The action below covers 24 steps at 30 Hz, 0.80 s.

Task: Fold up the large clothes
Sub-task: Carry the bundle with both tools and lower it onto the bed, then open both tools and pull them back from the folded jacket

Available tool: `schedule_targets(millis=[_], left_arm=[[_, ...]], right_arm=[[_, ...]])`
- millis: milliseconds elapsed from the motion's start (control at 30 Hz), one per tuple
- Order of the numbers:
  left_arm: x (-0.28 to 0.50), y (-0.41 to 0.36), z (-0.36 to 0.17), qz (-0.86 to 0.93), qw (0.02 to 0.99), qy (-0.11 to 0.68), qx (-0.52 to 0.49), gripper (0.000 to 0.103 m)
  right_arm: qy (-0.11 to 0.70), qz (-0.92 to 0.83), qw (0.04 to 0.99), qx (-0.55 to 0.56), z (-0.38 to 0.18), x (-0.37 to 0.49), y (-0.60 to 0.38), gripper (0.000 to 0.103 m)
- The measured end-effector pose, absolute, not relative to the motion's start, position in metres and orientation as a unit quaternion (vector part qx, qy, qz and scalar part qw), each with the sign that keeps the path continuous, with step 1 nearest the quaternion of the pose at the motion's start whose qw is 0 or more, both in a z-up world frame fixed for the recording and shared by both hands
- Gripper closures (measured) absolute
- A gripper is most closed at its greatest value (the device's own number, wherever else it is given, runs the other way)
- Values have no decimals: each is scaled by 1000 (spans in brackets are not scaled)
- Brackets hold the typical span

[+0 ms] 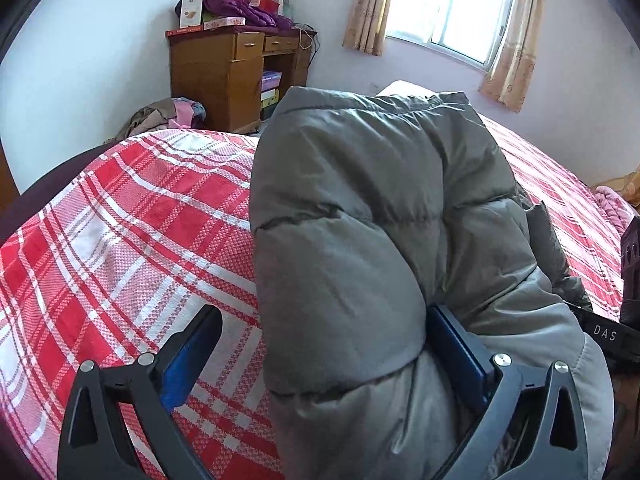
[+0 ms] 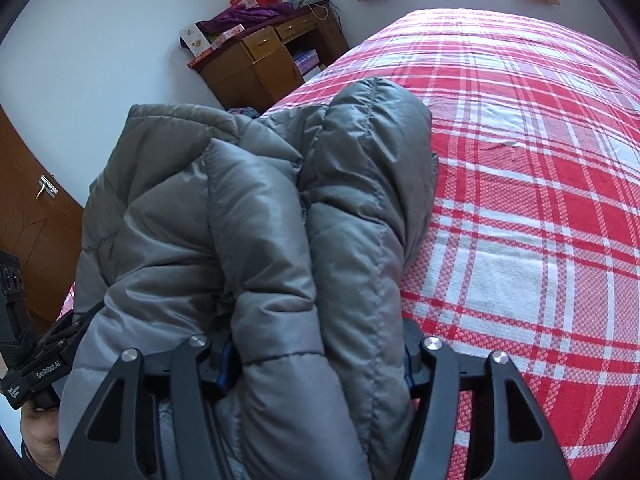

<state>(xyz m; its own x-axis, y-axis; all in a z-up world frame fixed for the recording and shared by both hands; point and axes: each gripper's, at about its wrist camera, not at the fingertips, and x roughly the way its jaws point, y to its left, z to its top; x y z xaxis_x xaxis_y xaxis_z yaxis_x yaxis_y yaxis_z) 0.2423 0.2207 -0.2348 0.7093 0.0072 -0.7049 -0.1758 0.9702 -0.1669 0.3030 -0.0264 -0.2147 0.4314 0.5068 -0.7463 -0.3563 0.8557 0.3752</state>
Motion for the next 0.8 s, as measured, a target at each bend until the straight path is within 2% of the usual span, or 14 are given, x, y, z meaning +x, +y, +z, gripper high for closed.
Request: schedule_targets(millis=[133,267,333,433,533,633,800], left_arm=[[225,216,-210,86,921,367,-94,1],[182,208,-158,88,944,305,-85,1],[157,205,-132,87,953,274,-91,1],[121,197,-98,79,963,235,-103,1],[97,189,-77,73,969,215,-101,1],[81,183,-66,65,972,201,-99,1],[68,180,-52,52,976,186,-106,1]], right_arm=[[462,246,850,64,-205,300,-20,36],[445,223,867,34,-166,280,-25,33],[415,218,883,28,-140,260,-32,22],[376,218,900,25,-105,227,-41,20],[342,214,915,14,-74,192,-47,18],[303,217,928,11,-48,158,-50,11],[269,228,936,8,-23,132,-43,11]])
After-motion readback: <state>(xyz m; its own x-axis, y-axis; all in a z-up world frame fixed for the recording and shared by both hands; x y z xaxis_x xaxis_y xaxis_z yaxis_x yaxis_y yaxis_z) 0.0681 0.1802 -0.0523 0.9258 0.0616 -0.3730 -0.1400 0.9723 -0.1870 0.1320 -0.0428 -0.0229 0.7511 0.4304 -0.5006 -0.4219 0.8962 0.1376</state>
